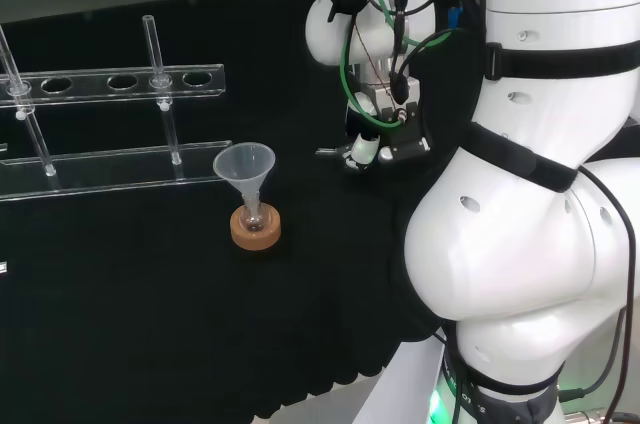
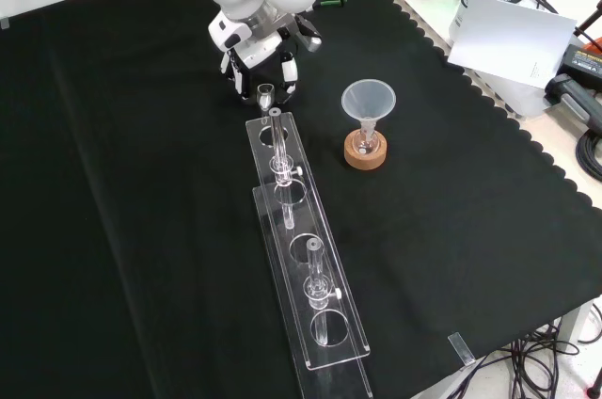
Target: Pick up the weighing funnel.
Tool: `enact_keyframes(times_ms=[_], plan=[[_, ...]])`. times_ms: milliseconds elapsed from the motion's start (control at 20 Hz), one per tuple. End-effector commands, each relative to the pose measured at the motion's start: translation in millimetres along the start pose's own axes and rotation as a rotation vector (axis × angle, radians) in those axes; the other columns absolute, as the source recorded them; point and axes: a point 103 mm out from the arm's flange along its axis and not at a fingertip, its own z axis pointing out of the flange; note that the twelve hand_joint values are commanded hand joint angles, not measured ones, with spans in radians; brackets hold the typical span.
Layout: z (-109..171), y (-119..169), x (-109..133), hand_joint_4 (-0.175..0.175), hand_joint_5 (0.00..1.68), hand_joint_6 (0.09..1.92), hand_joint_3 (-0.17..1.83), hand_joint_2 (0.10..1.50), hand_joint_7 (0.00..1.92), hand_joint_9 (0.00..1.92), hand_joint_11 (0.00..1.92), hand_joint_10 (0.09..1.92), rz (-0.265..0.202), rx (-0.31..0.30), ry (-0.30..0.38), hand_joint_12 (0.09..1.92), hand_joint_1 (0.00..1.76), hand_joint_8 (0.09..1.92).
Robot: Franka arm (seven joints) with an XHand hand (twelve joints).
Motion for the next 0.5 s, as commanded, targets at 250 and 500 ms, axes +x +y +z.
enact_keyframes(times_ms=[250, 500], plan=[[-1.7, 0.0, 0.5, 0.007, 1.26, 0.45, 0.65, 0.54, 1.41, 1.42, 0.8, 0.12, 0.016, -0.034, 0.03, 1.1, 1.12, 0.23], [-2.5, 1.1, 0.9, 0.096, 1.46, 0.22, 0.44, 0.71, 1.48, 1.48, 0.86, 0.09, 0.019, -0.051, 0.039, 1.05, 1.16, 0.17]])
